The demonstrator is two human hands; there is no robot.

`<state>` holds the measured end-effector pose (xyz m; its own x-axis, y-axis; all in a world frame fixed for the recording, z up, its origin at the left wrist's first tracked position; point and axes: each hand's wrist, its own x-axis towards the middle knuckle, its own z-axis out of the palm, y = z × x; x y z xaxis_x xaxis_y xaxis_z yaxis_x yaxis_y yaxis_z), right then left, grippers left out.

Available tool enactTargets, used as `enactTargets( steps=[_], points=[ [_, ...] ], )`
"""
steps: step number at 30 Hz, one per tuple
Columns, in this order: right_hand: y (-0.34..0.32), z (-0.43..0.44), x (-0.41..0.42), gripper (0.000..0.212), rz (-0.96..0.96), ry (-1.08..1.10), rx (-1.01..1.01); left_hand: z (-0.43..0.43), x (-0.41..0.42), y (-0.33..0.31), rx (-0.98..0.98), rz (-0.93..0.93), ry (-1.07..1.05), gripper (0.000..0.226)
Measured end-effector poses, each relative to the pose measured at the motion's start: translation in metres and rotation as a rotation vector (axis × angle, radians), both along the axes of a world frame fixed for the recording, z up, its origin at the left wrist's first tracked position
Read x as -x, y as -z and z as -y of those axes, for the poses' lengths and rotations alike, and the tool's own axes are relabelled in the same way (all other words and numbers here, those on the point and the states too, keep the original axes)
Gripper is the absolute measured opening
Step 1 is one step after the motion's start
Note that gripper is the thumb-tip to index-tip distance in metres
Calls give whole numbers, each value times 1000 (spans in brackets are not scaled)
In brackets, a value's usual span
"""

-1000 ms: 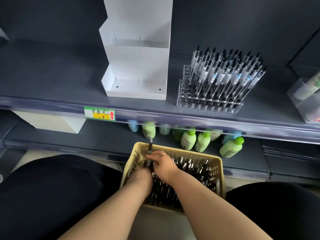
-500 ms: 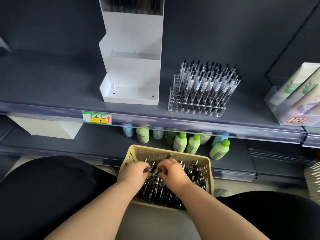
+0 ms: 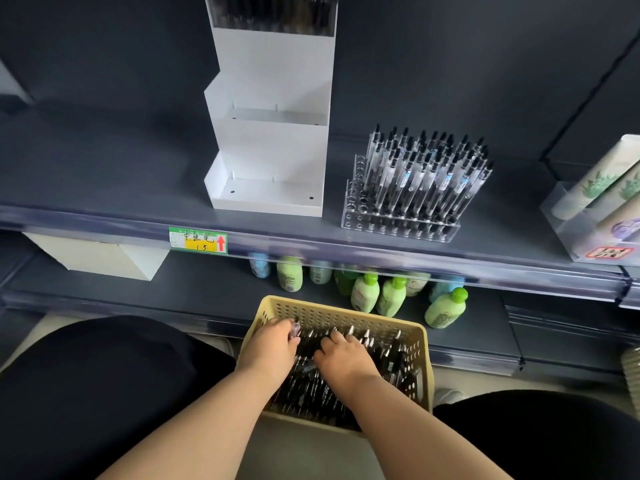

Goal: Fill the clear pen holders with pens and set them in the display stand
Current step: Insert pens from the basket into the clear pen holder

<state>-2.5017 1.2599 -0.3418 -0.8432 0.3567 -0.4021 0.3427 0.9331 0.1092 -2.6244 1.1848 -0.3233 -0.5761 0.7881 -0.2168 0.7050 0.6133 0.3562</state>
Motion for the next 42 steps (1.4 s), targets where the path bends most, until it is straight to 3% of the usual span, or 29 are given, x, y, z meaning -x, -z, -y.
enactTargets(
  steps=[5,8,10,15,20,23,27,32,34,42],
  points=[
    [-3,0,6,40,60,104,60,-2,-1,-7,-93,-10,-50,8],
    [-9,-4,0,40,-2,283,135,-5,-3,-13,-234,11,-71,13],
    [-17,-10,-6,40,-80,423,167,-9,-3,-19,-338,47,-39,2],
    [-55,-26,-11,48,-428,603,260,-19,-10,-47,-535,174,-71,15],
    [-121,-49,-4,12,-860,694,331,-31,-15,-91,-788,232,-36,1],
    [-165,-70,5,13,-1068,684,314,-52,-11,-128,-895,276,-21,15],
    [-214,-89,16,33,-1307,636,349,-83,-1,-170,-1009,179,15,12],
    [-246,-111,26,13,-1399,550,292,-113,13,-209,-1093,40,118,12],
    [-247,-118,28,6,-1441,549,293,-121,17,-215,-1111,88,147,12],
    [-237,-139,30,12,-1424,549,172,-132,19,-199,-1105,242,96,18]
  ],
)
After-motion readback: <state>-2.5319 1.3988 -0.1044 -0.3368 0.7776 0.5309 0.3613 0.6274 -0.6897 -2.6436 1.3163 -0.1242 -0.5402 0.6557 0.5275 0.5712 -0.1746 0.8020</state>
